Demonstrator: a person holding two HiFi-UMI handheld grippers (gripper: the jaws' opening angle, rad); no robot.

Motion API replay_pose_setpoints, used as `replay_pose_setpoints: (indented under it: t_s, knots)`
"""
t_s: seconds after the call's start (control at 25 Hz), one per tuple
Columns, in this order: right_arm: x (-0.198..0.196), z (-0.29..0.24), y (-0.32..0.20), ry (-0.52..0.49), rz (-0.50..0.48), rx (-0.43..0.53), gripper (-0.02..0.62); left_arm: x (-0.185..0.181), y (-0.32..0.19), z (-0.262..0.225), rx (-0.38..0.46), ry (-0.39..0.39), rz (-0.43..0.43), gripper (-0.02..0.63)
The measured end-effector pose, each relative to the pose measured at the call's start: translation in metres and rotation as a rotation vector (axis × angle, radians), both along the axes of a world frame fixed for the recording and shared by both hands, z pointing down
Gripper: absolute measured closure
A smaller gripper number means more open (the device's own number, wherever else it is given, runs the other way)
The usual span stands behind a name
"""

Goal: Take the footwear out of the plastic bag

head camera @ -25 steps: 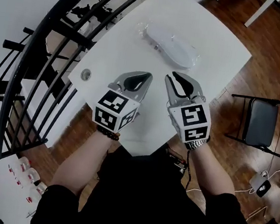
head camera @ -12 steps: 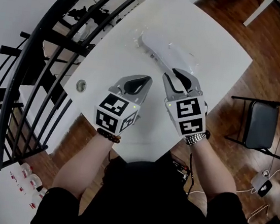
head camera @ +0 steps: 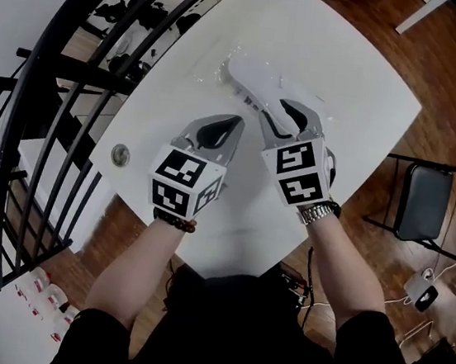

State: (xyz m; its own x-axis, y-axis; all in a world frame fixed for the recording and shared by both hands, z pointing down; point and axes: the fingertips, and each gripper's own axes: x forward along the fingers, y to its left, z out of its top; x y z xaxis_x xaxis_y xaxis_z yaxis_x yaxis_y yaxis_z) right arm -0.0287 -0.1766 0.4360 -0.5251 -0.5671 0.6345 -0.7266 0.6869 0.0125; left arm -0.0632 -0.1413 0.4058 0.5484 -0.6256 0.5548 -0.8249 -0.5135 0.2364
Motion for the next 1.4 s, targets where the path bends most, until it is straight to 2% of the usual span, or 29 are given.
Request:
replay_pose_setpoints:
  t_s: [0.52,0.72,0.84,1.4]
  knots:
    - [-0.009,0.054,-0.015,0.175,-0.060,-0.088,0.464,-0.022,-0.013,0.027,-0.046,0.011,-0.038,0.592]
    - [-0.011,0.049,-0.011,0.187,-0.051,-0.070,0.562,-0.027,-0.009,0.026,-0.049,0.012,-0.044,0.592]
    - [-0.007,0.048,-0.010,0.187,-0.046,-0.065,0.589,-0.025,-0.008,0.025,-0.046,0.009,-0.044,0.592]
    - [0.016,0.046,0.018,0.182,-0.039,-0.084,0.597,-0.044,0.000,0.015,-0.020,-0.027,-0.100,0.592]
